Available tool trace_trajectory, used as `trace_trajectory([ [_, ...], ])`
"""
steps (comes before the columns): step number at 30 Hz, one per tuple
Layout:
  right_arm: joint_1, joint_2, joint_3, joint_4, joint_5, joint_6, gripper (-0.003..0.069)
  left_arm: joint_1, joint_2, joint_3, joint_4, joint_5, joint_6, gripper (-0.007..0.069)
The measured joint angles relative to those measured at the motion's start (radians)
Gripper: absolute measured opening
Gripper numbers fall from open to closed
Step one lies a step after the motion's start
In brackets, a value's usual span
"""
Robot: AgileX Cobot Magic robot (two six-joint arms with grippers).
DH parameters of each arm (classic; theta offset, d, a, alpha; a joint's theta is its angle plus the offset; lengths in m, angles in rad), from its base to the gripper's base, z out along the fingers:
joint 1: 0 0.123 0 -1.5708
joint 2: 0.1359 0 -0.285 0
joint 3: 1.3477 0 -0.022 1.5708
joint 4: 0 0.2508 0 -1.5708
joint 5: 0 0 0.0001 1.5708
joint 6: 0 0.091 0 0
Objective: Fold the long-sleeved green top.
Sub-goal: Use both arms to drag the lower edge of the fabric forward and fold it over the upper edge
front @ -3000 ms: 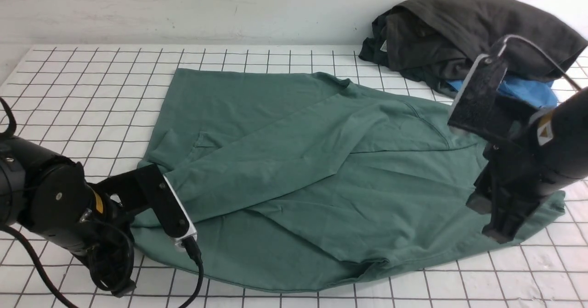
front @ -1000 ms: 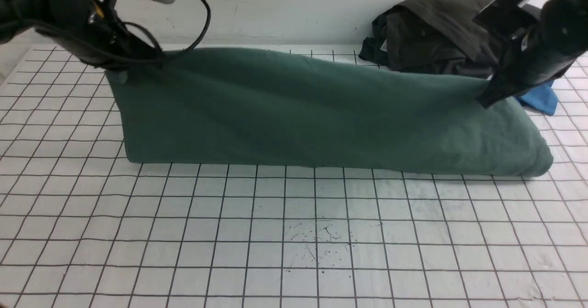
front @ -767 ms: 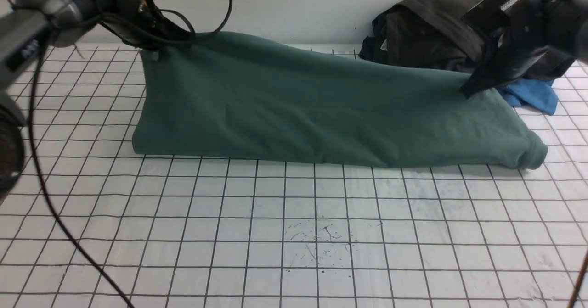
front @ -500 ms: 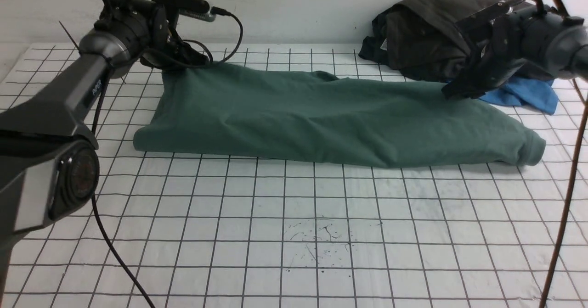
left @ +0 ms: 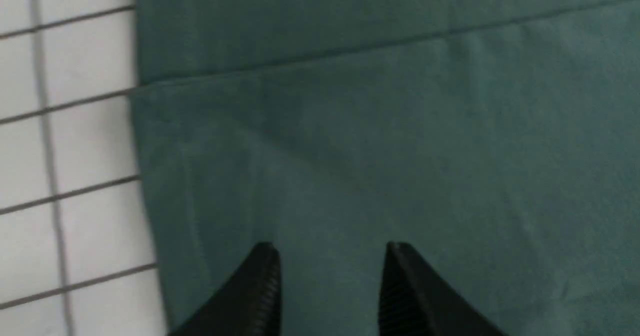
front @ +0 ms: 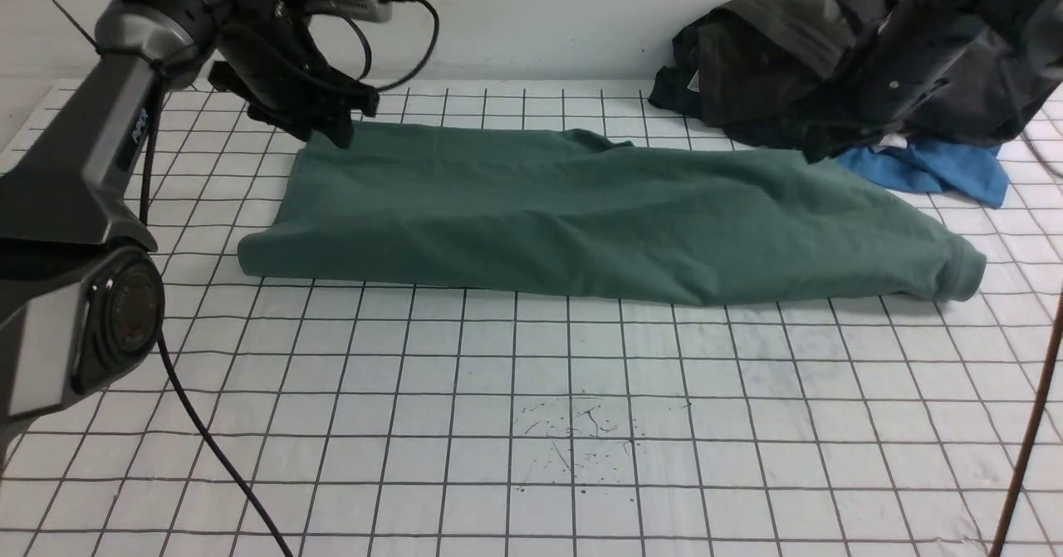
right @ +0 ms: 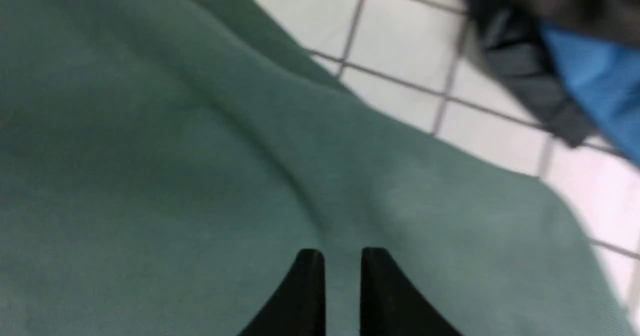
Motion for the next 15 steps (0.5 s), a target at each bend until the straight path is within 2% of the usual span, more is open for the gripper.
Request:
trace_trajectory([
  [3,0.000,0.049,0.004,0.046,0.001,-0.021,0.0008,-0.004,0.030,0.000,-0.001,0.004,0.011,0.0118],
  [7,0.000,0.066,0.008,0.044,-0.001,-0.025,-0.0011,0.011,0.038,0.001,0.045,-0.059,-0.031,0.0091],
  [10,0.000,0.065,0.008,0.016,-0.053,-0.024,-0.0013,0.035,0.038,0.001,0.060,-0.199,-0.045,0.0169],
  [12,0.000,0.065,0.008,0.006,-0.073,-0.020,-0.0013,0.043,0.041,0.001,0.061,-0.234,-0.051,0.0209],
  [14,0.000,0.065,0.008,0.001,-0.102,-0.017,-0.0013,0.060,0.054,0.000,0.067,-0.296,-0.070,0.0342],
  [15,0.000,0.065,0.008,0.001,-0.107,-0.017,-0.0013,0.065,0.062,0.000,0.067,-0.313,-0.074,0.0365],
])
